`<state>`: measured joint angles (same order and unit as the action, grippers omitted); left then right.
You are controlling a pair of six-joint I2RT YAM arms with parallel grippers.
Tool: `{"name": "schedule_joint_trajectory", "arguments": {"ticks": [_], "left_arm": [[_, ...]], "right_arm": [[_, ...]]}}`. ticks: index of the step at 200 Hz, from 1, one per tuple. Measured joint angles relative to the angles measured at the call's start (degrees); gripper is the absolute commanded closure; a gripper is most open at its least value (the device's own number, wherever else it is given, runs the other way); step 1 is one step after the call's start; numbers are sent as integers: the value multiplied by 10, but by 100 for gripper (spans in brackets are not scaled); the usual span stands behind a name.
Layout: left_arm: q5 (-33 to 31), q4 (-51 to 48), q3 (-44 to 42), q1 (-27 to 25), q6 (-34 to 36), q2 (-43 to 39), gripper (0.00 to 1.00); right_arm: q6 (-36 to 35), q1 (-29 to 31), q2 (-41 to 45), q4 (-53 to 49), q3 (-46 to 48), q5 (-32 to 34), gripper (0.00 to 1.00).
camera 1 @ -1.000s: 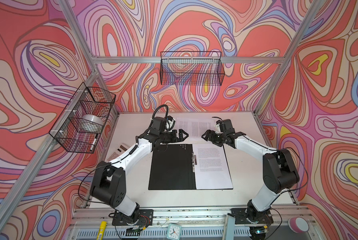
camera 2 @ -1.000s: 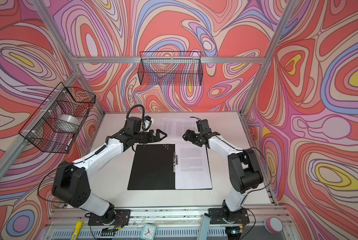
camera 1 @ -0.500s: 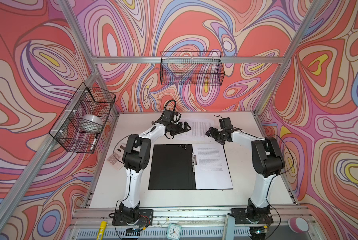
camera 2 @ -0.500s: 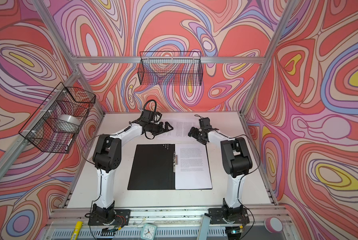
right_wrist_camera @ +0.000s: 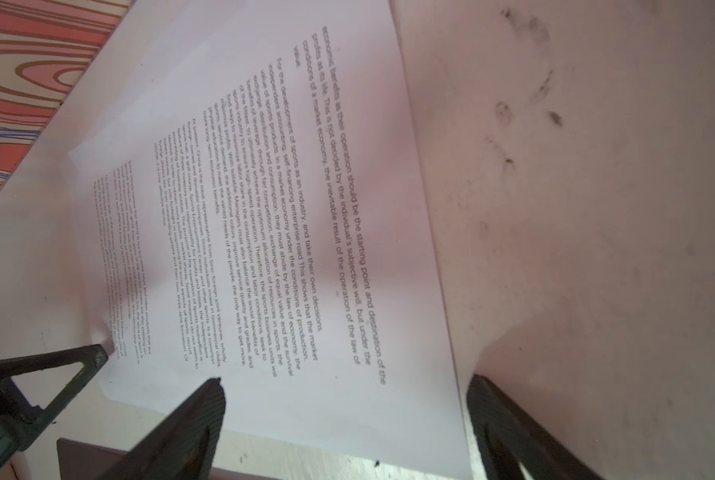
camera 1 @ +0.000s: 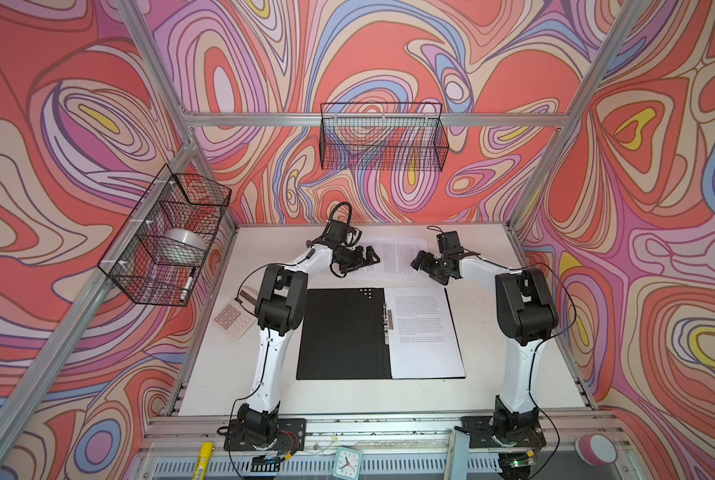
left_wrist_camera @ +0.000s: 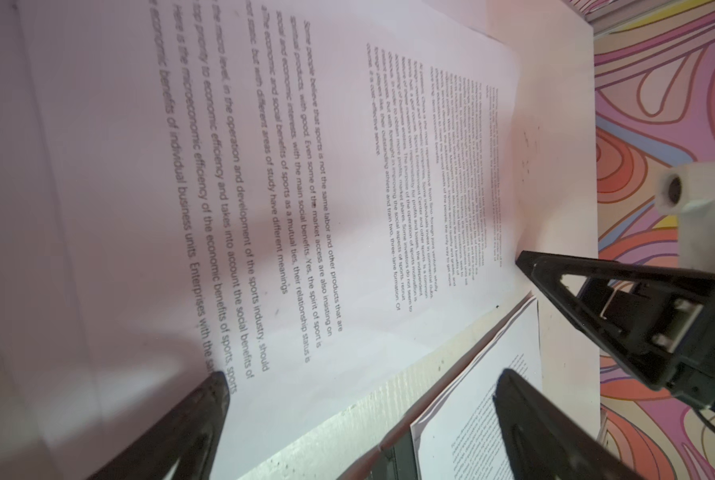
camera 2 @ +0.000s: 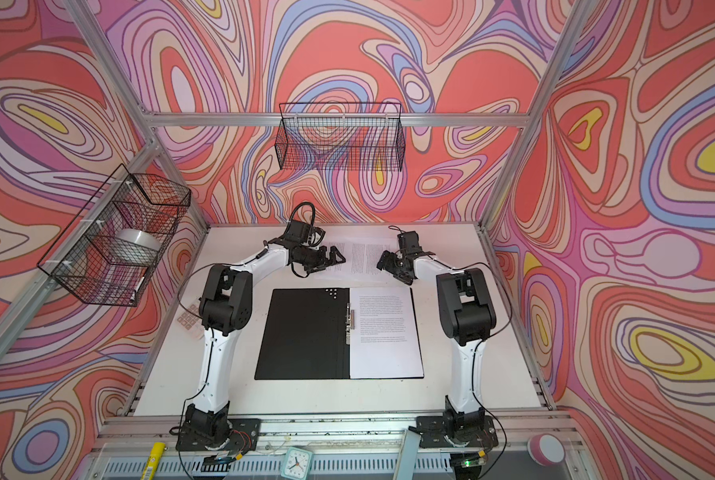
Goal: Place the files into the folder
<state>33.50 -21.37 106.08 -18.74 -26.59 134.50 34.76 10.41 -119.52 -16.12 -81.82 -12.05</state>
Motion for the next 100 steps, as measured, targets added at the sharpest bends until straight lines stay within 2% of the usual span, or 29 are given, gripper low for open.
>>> {"name": "schedule_joint_trajectory", "arguments": {"ticks": [47,100], "left_arm": [[10,-3,0,0,5,2,0],[14,-6,-3,0,9,2,0]], "right_arm": [[5,-2,-16,0,-20,-16,5],[38,-8,-39,21,-45,-85,5]]}}
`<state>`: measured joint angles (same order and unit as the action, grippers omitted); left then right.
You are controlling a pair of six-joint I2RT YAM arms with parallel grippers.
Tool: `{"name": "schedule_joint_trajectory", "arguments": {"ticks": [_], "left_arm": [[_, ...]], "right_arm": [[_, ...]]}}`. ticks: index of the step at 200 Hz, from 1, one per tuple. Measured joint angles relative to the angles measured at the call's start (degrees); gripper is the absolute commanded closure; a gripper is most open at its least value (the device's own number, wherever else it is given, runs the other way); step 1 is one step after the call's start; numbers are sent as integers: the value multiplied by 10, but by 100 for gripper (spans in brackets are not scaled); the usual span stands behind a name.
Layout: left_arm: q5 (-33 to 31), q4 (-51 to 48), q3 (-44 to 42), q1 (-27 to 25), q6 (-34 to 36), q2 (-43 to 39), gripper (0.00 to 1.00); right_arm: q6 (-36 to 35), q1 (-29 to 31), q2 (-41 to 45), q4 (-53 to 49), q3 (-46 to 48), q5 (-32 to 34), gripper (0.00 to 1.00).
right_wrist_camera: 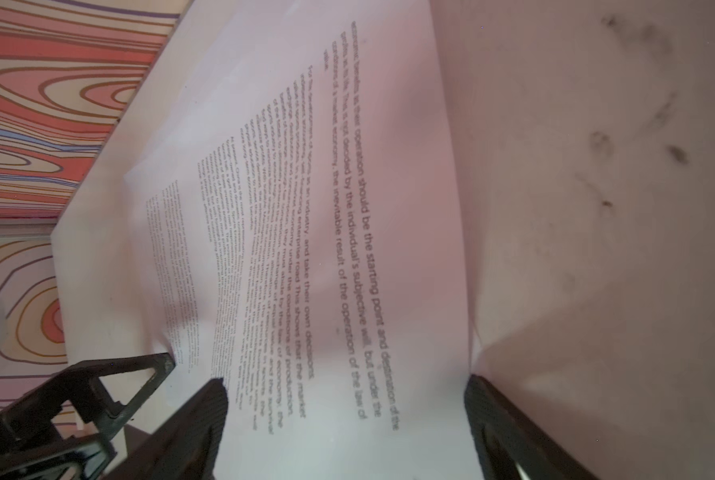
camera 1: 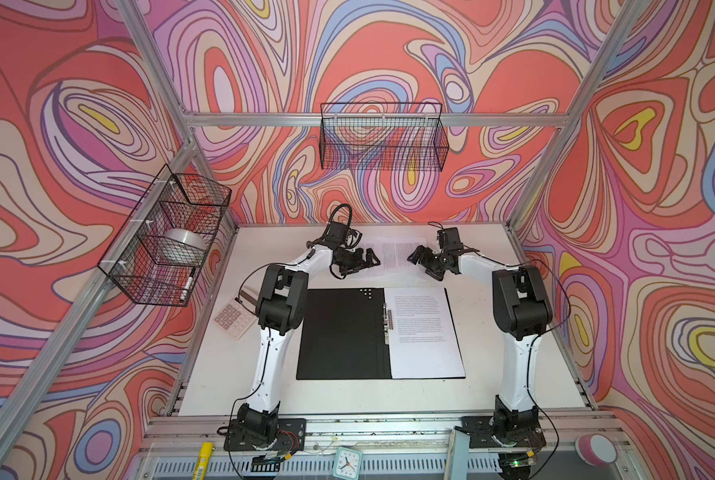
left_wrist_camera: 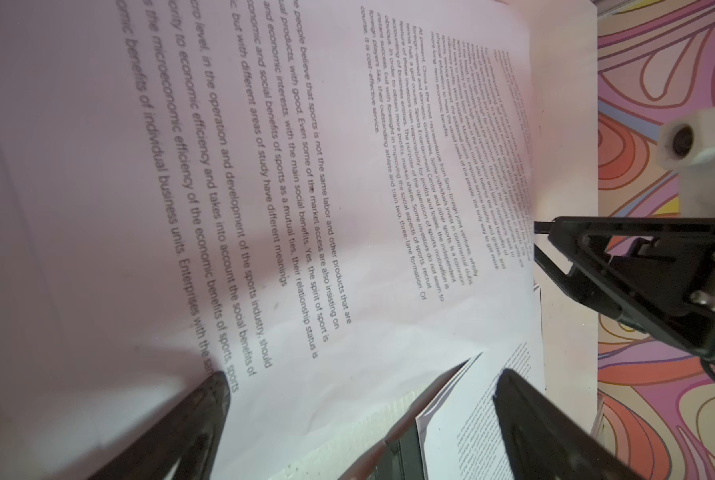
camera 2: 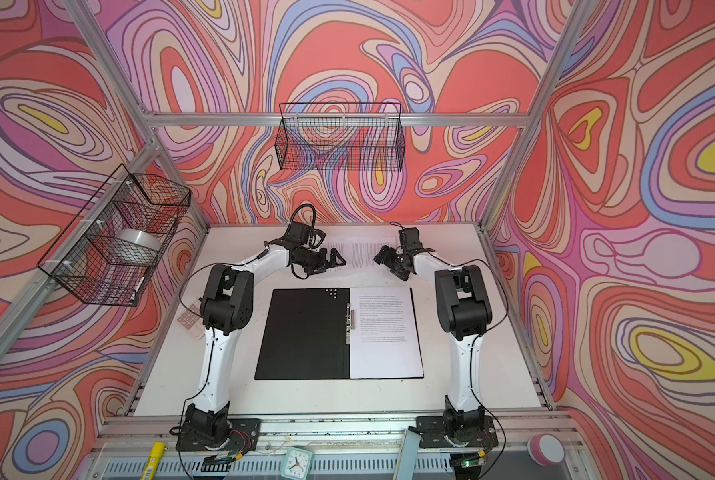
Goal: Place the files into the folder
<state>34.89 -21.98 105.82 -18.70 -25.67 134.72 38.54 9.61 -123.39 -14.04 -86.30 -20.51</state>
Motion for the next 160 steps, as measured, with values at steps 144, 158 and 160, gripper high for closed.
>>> {"name": "schedule_joint_trajectory", "arguments": {"ticks": [144,158,160], "left_arm": [[-6,23,-11,0,-51,-3,0],[-6,28,-16,0,-59,-4,0],[-6,29,-16,0,-59,-4,0]], "right_arm": [[245,40,-6,205,61,-89,4],[259,48,-6,215,61,-79,5],[262,50,-6,216,61,-77,5]]}}
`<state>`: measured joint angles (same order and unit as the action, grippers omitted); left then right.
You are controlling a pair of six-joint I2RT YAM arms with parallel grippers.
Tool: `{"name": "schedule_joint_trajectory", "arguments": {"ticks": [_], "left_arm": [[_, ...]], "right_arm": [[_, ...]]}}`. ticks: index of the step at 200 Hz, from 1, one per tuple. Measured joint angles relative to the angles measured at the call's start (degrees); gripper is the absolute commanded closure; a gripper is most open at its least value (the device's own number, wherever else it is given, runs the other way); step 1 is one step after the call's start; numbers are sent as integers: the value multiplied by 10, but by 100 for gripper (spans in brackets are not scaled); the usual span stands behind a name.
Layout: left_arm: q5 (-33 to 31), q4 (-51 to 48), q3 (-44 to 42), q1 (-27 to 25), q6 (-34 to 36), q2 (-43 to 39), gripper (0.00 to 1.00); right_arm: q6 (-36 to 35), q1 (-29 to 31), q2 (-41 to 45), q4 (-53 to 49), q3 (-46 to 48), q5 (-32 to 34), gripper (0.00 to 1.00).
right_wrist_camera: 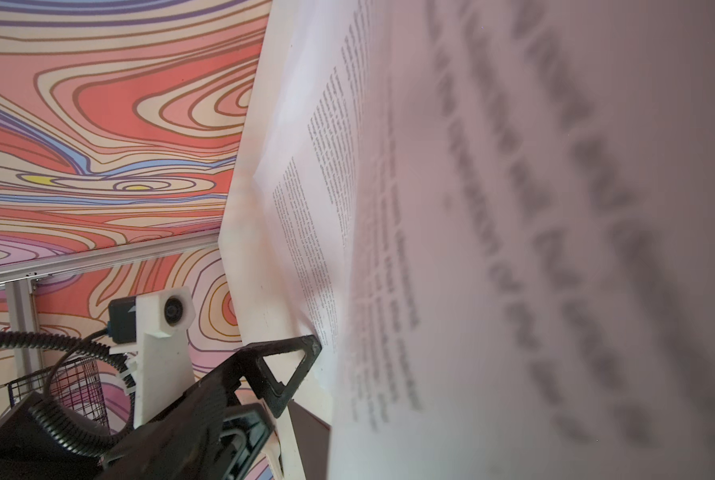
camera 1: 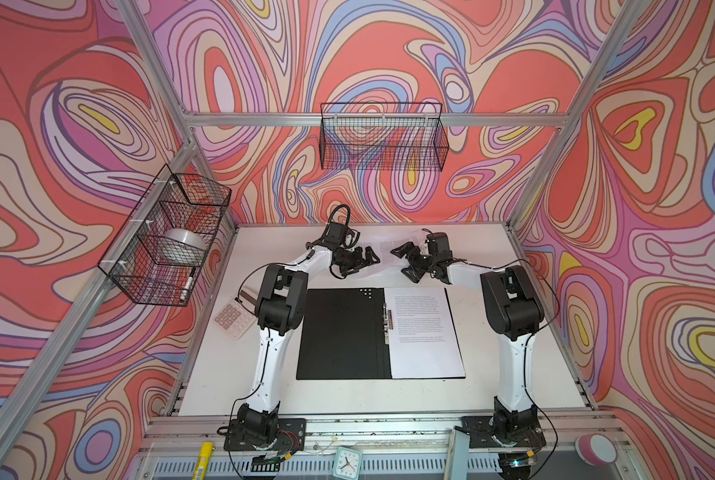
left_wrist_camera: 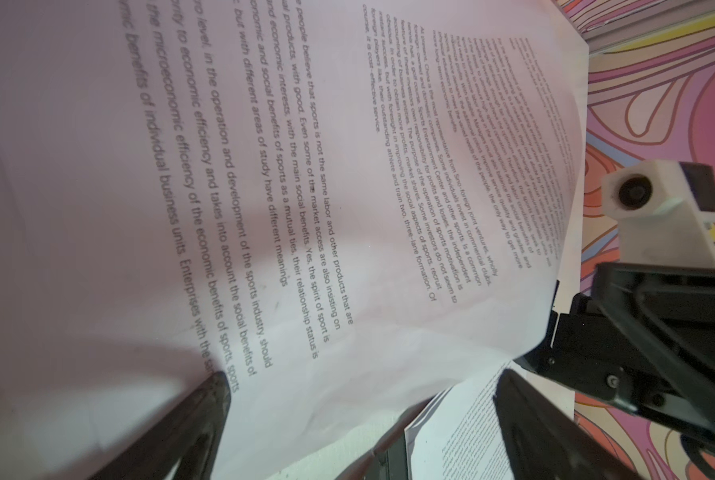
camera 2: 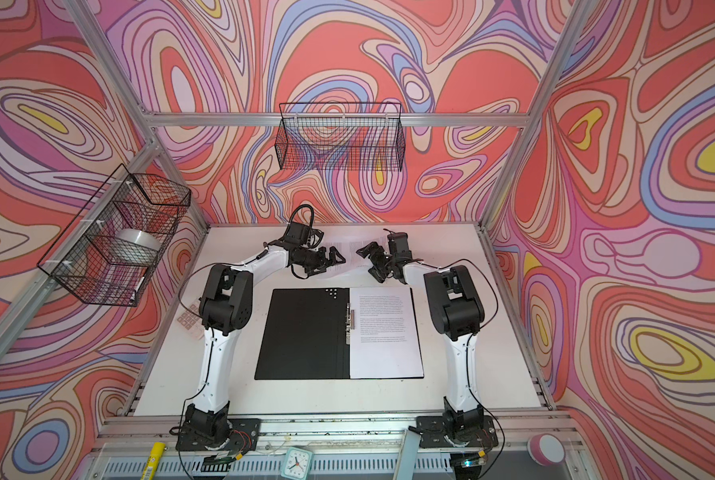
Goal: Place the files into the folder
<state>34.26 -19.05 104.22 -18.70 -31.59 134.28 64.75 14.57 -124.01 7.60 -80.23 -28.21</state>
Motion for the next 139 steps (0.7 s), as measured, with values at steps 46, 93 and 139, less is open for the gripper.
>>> {"name": "schedule_joint_trajectory", "arguments": {"ticks": [46,93,139], "left_arm": [[-2,21,-15,0,-24,-5,0],[-2,45,-35,0,-38,-14,0],[-2,53,-41,0,-47,-16,0]], "right_arm": [[59,26,-1,57,21,63,11],[111,46,-26,137,31,121,23],[141,71,-34,181,49,194,38]]}}
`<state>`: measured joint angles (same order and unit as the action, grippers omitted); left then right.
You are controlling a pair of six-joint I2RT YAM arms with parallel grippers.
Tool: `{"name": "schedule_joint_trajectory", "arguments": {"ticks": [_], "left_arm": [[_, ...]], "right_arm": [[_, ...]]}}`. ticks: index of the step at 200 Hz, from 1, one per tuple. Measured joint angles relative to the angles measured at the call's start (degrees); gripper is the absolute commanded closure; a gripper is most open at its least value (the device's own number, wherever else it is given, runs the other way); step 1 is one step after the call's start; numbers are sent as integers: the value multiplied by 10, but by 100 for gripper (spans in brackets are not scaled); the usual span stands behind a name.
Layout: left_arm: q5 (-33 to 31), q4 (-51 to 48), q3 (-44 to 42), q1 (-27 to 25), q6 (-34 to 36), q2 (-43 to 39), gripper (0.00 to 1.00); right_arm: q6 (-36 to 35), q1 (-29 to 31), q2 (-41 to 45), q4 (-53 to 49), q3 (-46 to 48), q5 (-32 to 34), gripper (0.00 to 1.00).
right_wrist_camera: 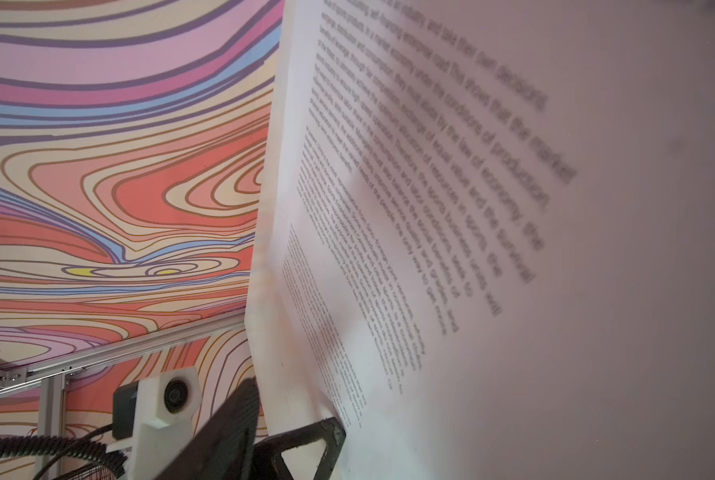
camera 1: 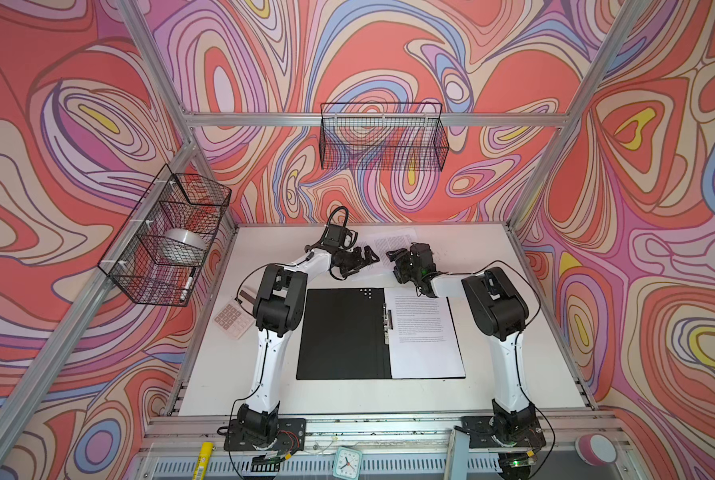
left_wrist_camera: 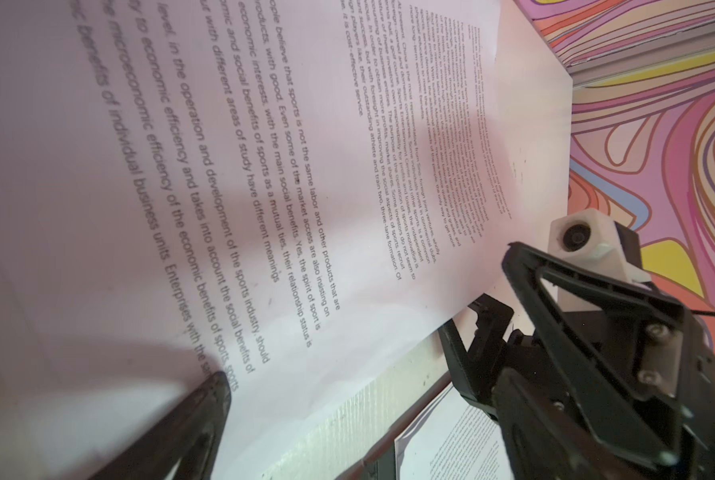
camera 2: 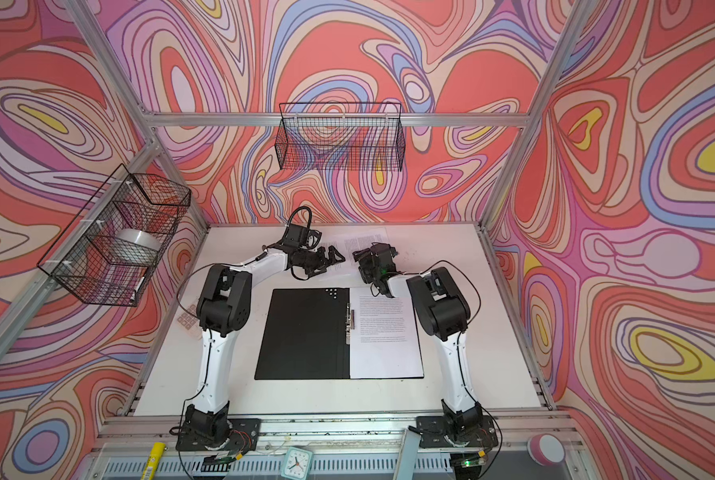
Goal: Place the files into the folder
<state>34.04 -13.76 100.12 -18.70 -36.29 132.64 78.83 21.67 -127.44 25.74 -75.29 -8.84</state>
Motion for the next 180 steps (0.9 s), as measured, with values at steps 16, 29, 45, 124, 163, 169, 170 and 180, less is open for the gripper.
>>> {"name": "schedule_joint_trajectory", "arguments": {"ticks": [16,29,45,124,163,169,170,180], "left_arm": [[0,1,0,0,-3,0,0],[1,1,0,0,-5,0,0],[4,1,0,0,-6,0,0],[1,-37,-20,0,-14,-35,0],[-14,-65,-24,0,-5,-144,0],[-15,-65,-24,0,-3,-165,0],[-16,-65,-24,0,-2,-172,0],[-19,-66,-24,0,2,-209,0]], "right_arm": [[10,7,-3,15,1,21,51],[17,12,-9,25,1,37,62],[24,16,-19,35,1,52,72],[30,25,-14,21,4,79,100],[-44,-5,69,-70,-4,-6,100],[-61,-10,88,-89,-10,-19,100],[-63,-11,90,-91,-11,-21,100],[-92,-19,122,-118,-19,-40,100]]}}
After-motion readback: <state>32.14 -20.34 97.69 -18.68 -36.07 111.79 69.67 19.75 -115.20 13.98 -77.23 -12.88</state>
